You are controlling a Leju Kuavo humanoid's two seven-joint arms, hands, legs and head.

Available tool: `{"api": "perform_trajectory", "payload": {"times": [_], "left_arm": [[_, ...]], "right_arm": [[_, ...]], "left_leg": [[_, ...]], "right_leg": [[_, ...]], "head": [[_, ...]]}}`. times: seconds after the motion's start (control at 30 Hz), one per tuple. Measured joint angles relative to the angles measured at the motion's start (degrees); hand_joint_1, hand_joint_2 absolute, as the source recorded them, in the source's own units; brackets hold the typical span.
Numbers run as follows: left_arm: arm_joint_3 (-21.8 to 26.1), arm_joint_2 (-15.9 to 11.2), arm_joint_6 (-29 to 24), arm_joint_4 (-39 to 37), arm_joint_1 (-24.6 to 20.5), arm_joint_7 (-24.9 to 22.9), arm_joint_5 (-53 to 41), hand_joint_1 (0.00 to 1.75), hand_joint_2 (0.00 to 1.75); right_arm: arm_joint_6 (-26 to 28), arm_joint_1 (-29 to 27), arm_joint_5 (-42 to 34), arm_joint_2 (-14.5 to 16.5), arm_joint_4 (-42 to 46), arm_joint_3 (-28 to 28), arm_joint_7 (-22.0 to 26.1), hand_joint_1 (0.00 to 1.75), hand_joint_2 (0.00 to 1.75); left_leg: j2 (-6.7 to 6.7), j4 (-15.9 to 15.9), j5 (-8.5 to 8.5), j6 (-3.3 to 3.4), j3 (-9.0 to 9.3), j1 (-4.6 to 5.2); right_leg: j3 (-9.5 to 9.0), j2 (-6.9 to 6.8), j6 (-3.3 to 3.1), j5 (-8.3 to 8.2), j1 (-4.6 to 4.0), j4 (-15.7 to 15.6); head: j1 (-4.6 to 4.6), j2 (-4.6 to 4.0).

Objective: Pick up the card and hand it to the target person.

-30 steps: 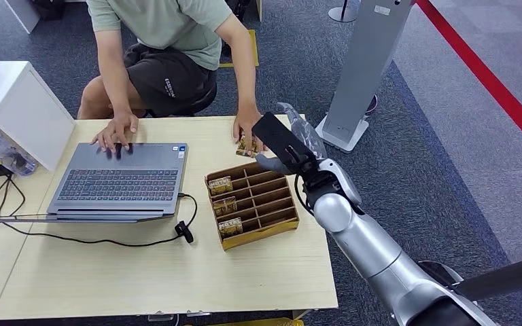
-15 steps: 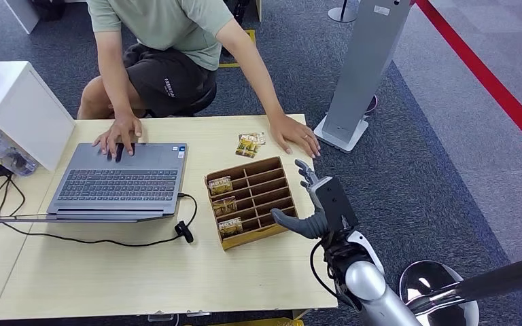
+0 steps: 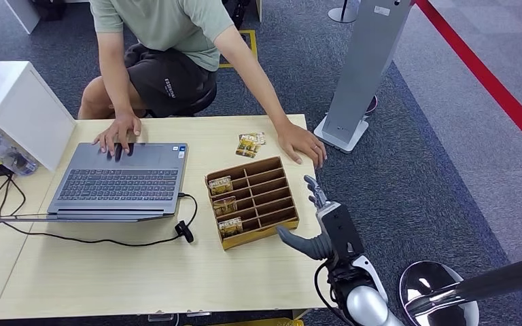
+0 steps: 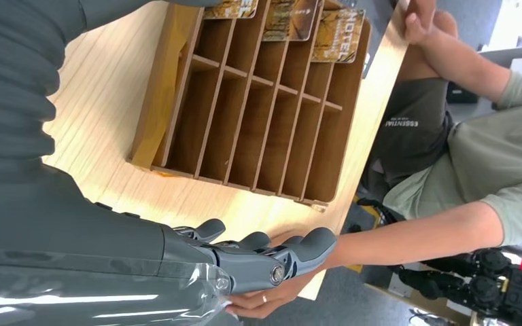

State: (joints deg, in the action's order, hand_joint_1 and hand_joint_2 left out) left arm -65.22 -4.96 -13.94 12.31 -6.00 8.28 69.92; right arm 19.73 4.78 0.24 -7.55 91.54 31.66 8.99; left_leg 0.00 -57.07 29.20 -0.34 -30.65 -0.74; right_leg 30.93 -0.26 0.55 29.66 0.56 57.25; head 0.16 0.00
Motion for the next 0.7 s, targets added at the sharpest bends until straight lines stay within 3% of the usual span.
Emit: {"api": "perform_trajectory", "payload": {"times": [0.7], "left_arm": [[0.04, -0.04, -0.41, 0.00, -0.06, 0.39, -0.01, 0.00, 0.00]], "right_arm": [[2.23, 1.36, 0.38, 0.22, -2.89, 2.22, -0.29, 0.00, 1.75]], "left_leg": [[0.00, 0.00, 0.00, 0.00, -0.01, 0.00]], "right_leg": [[0.00, 0.00, 0.00, 0.00, 0.00, 0.00]], "head": [[-0.01, 0.00]]}}
